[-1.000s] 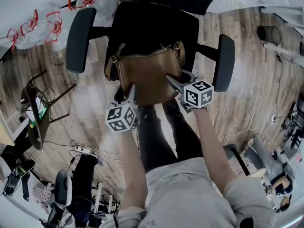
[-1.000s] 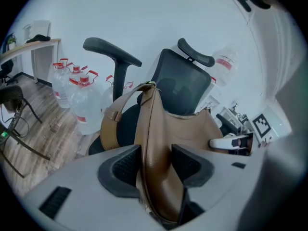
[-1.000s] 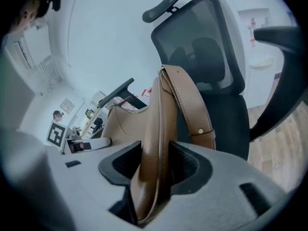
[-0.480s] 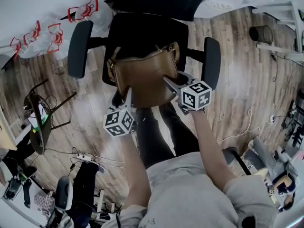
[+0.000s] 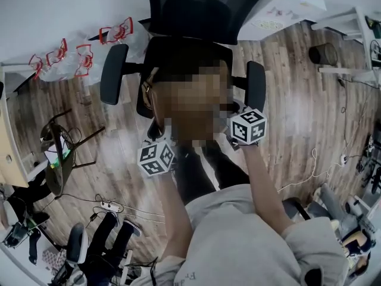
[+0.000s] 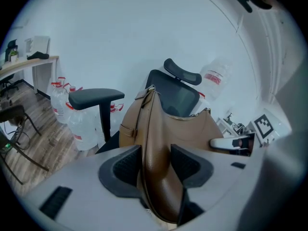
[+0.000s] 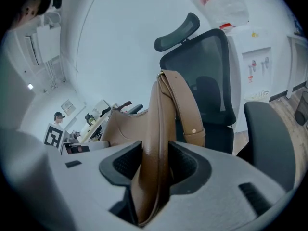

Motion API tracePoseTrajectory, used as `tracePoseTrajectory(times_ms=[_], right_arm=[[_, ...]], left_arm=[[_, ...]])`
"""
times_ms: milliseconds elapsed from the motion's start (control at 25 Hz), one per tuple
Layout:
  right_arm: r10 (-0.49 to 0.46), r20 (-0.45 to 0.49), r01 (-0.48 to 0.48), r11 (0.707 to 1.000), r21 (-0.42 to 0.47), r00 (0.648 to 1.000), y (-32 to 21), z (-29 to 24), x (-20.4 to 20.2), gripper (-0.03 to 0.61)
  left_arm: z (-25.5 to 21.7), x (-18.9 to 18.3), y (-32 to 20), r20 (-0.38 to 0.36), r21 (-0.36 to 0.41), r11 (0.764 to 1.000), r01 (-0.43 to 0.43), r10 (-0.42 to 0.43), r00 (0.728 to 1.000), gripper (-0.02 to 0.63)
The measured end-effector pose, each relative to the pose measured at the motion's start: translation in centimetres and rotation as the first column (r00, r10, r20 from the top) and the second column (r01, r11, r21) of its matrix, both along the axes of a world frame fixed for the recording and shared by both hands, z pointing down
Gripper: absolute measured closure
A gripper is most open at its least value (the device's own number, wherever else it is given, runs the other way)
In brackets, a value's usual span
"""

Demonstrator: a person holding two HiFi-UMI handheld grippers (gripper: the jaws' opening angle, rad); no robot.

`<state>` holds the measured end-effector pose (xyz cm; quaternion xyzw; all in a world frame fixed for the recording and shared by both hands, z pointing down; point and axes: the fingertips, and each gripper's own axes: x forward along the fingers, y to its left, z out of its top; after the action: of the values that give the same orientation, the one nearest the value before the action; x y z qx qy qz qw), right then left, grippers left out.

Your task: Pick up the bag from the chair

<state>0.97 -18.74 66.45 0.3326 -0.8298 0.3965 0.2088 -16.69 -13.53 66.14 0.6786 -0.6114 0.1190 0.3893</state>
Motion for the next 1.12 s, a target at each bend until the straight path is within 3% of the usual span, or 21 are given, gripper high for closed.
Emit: tracePoseTrajectory(times_ms=[560,1120], right_arm=[[0.033,0.016,-0.035,0.988,0.149,0.999,-1.6,-9.9,2.4,0.400],[0.067,0.064,-0.081,0.963,0.257,0.996,-2.1,-16.6,3.9,0.402]], left_arm=[[-9.6,2.1,-1.7,-0.020,0.104,0.994,-0.017,0.020,1.000,0.431],[-16.3,3.2,-2.7,-0.010,0.226,0.972,-0.060,0.064,0.998,0.440]])
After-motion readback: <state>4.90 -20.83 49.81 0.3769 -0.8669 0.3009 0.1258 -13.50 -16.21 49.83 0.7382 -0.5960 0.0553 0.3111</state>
